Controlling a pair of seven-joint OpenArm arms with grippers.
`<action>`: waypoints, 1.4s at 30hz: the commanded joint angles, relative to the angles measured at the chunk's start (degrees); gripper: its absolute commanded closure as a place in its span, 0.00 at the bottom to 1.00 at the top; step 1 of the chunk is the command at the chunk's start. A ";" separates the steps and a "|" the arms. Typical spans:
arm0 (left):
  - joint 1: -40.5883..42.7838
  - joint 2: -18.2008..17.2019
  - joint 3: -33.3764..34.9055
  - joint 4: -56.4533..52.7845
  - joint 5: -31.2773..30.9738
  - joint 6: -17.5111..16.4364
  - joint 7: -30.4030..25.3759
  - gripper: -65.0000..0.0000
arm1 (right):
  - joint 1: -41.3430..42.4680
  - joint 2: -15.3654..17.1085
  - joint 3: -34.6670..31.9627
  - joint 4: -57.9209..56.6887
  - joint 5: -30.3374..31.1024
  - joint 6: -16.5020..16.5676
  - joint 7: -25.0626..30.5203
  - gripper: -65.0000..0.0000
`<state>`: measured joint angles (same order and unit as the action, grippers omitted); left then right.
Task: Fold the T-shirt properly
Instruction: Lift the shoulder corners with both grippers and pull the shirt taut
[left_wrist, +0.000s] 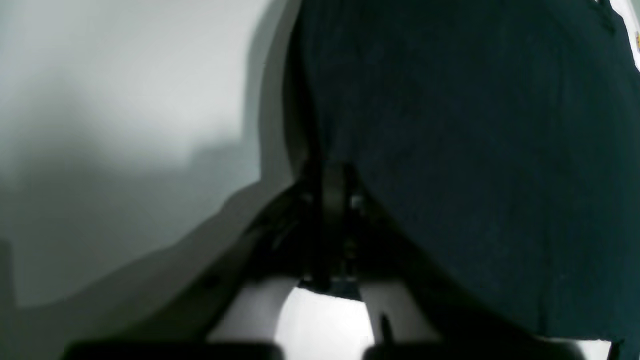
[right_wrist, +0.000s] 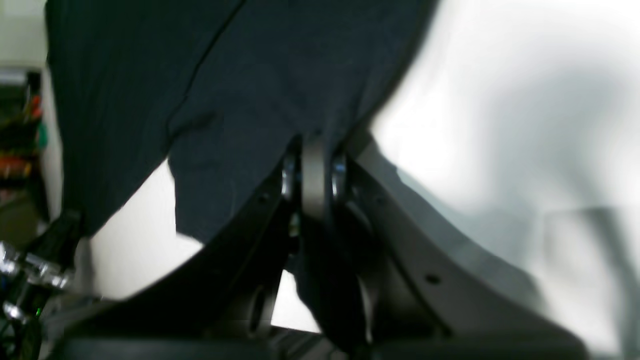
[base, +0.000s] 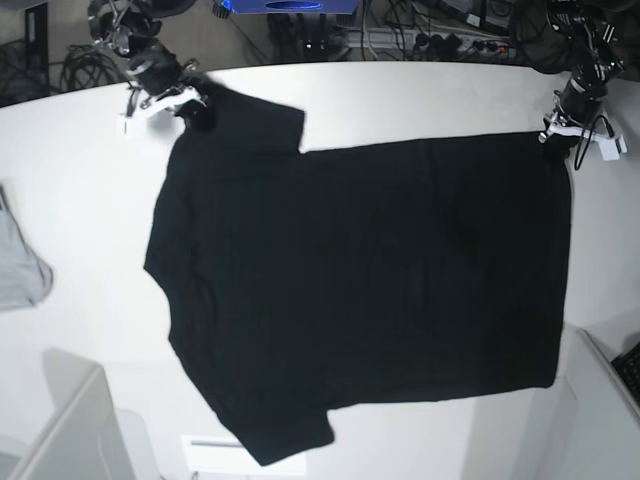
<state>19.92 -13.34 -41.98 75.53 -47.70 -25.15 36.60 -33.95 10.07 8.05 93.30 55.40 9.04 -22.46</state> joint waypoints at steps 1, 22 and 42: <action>0.78 -0.68 0.09 0.12 2.21 0.93 2.74 1.00 | -1.61 0.18 0.96 1.08 -0.93 -1.26 -0.53 1.00; 12.47 -3.58 2.46 10.41 2.21 0.93 2.39 1.00 | -10.84 -4.22 1.84 9.96 -0.93 -1.26 -0.62 1.00; 12.56 -3.40 2.46 24.65 1.68 5.15 2.74 1.00 | -2.66 -4.13 1.92 16.02 -0.93 -1.52 -8.18 1.00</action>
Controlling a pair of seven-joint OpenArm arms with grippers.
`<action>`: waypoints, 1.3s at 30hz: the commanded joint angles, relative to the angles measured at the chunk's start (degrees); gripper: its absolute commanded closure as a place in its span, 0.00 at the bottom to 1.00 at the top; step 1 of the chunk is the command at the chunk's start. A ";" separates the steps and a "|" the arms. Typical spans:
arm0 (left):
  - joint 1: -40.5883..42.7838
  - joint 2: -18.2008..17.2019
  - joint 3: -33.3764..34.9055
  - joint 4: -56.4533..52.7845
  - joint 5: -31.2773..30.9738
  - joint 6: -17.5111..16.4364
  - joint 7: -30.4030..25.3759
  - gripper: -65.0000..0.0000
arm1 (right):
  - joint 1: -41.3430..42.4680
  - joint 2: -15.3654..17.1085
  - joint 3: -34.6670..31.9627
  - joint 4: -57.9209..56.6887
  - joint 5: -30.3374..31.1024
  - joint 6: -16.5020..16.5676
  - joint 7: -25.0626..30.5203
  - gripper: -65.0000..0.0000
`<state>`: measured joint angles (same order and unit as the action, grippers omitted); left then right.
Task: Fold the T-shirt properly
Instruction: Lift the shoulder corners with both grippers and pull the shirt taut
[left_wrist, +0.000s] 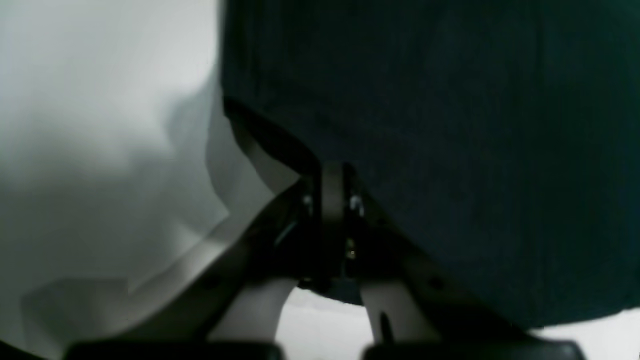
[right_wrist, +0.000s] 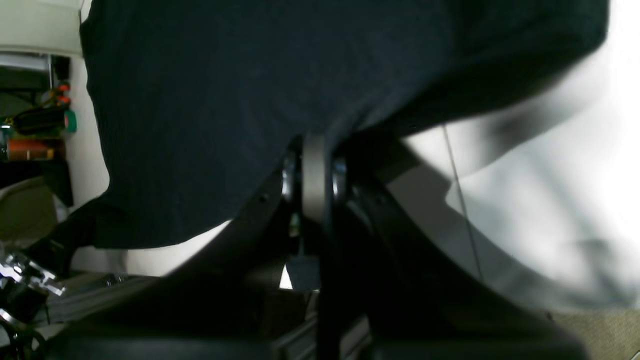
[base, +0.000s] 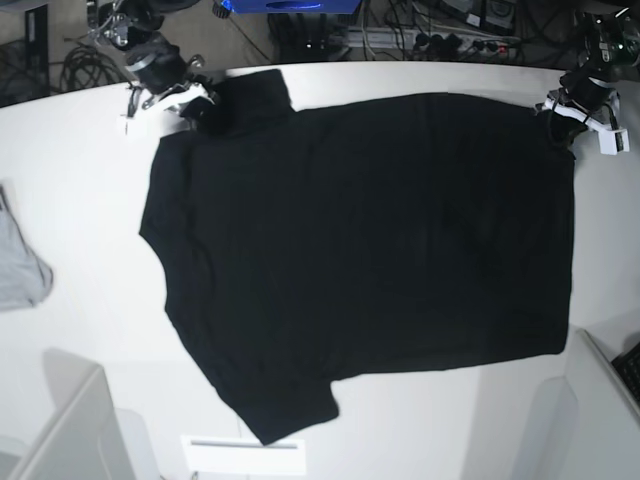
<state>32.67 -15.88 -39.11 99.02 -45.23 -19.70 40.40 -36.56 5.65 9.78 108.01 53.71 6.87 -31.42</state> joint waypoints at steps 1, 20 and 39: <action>-0.80 -0.87 -0.40 1.24 -0.79 -0.30 -1.06 1.00 | 0.56 0.28 0.20 1.40 0.75 0.64 0.17 1.00; -11.26 1.07 -7.17 1.15 -0.35 0.06 10.45 1.00 | 14.89 0.37 0.28 2.10 0.75 -6.04 -11.09 1.00; -13.90 0.80 -8.14 1.15 0.27 4.45 14.15 1.00 | 28.07 0.37 -0.07 -7.04 0.75 -8.76 -14.87 1.00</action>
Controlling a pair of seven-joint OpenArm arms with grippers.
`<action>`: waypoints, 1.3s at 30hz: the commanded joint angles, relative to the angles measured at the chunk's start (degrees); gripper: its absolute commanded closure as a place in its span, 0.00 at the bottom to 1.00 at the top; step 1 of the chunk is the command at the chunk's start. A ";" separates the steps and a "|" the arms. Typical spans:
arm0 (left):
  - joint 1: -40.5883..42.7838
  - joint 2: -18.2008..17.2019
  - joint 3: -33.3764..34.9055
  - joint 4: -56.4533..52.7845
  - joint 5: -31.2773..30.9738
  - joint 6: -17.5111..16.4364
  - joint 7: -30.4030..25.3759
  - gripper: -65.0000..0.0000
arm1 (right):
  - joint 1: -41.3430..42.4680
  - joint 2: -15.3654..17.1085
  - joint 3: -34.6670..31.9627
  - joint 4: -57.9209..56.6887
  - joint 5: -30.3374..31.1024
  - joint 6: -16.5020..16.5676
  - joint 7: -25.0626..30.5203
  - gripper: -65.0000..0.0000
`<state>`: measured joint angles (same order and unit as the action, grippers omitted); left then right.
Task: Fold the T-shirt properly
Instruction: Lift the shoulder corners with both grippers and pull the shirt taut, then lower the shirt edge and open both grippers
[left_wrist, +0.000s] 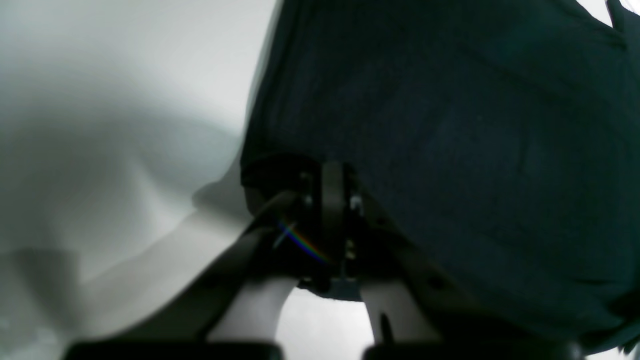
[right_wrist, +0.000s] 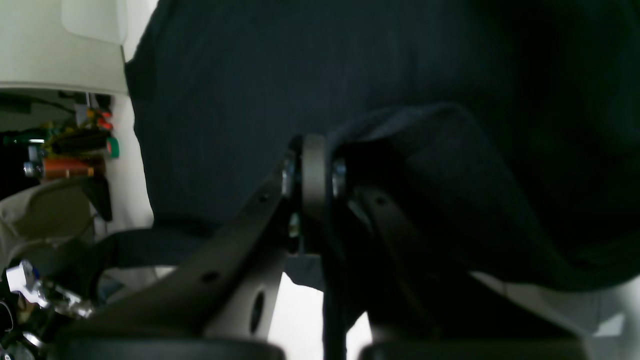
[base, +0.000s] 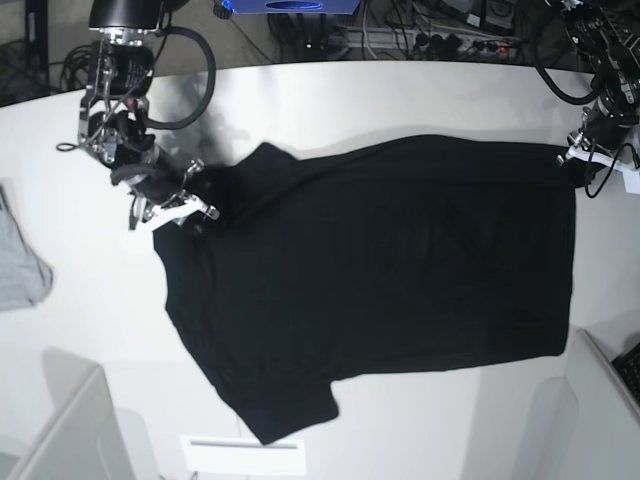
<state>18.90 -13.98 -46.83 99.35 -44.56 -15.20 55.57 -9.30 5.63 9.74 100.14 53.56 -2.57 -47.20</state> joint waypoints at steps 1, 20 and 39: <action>-0.30 -1.10 -0.42 0.83 0.38 -0.05 -1.02 1.00 | 1.43 0.39 -0.02 0.57 0.90 0.68 0.91 1.00; -10.32 -1.71 2.83 -7.00 10.14 -0.05 -0.58 1.00 | 12.68 0.39 -0.20 -13.15 0.90 0.68 1.00 1.00; -19.03 -2.51 5.82 -9.55 18.75 -0.05 0.03 1.00 | 19.89 0.13 -0.29 -19.83 0.81 0.77 1.09 1.00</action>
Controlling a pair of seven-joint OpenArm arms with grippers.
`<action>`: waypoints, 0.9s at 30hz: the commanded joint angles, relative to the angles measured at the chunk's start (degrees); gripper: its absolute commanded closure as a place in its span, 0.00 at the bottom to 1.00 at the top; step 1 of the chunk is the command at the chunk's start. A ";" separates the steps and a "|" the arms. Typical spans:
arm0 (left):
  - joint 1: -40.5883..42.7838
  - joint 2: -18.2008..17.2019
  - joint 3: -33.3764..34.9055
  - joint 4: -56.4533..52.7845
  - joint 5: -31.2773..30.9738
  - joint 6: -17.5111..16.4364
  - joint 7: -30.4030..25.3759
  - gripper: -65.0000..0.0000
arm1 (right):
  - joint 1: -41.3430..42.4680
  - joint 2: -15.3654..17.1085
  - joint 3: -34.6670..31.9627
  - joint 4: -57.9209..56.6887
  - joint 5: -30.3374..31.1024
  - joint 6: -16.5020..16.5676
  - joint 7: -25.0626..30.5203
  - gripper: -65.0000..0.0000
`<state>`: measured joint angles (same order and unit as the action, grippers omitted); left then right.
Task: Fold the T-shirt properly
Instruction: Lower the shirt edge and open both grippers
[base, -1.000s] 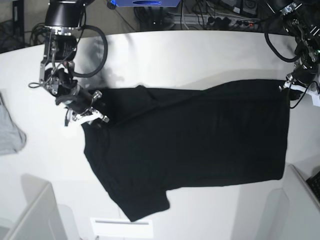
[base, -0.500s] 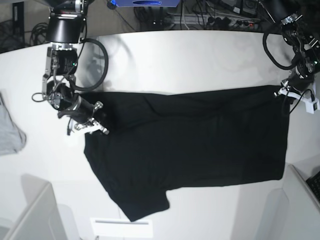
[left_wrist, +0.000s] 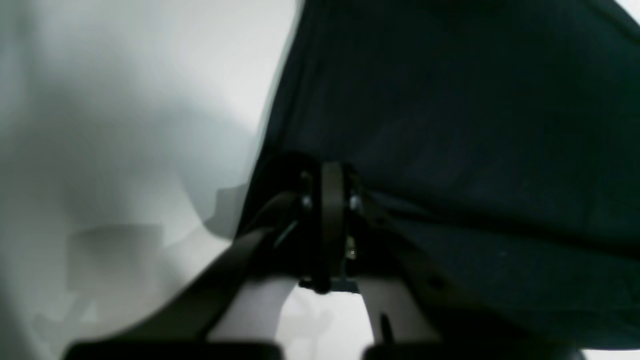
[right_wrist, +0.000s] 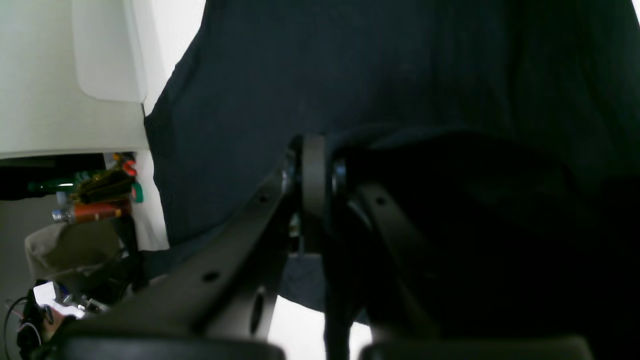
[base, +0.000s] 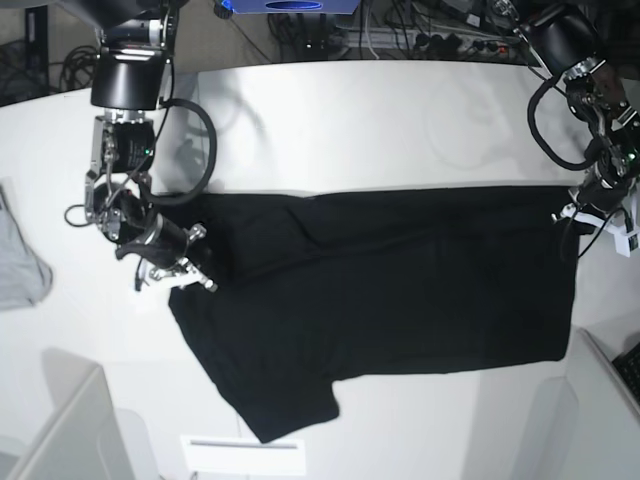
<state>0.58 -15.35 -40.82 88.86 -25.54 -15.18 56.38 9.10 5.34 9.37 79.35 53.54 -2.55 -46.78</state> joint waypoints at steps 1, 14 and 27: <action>-1.15 -1.13 0.33 0.94 -0.26 -0.07 -0.25 1.00 | 1.84 0.41 0.08 0.60 0.84 0.83 0.67 1.00; -1.41 -2.62 4.99 -1.08 -0.26 -0.07 0.10 1.00 | 5.89 0.59 -2.46 0.25 0.84 1.01 0.67 1.00; -4.32 -2.45 5.26 -1.08 6.86 -0.07 -0.25 1.00 | 8.70 2.79 -11.17 -5.73 0.84 1.01 9.03 1.00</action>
<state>-2.90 -16.58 -35.38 86.76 -18.39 -15.20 57.28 15.92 7.84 -1.87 72.64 53.52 -2.17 -38.76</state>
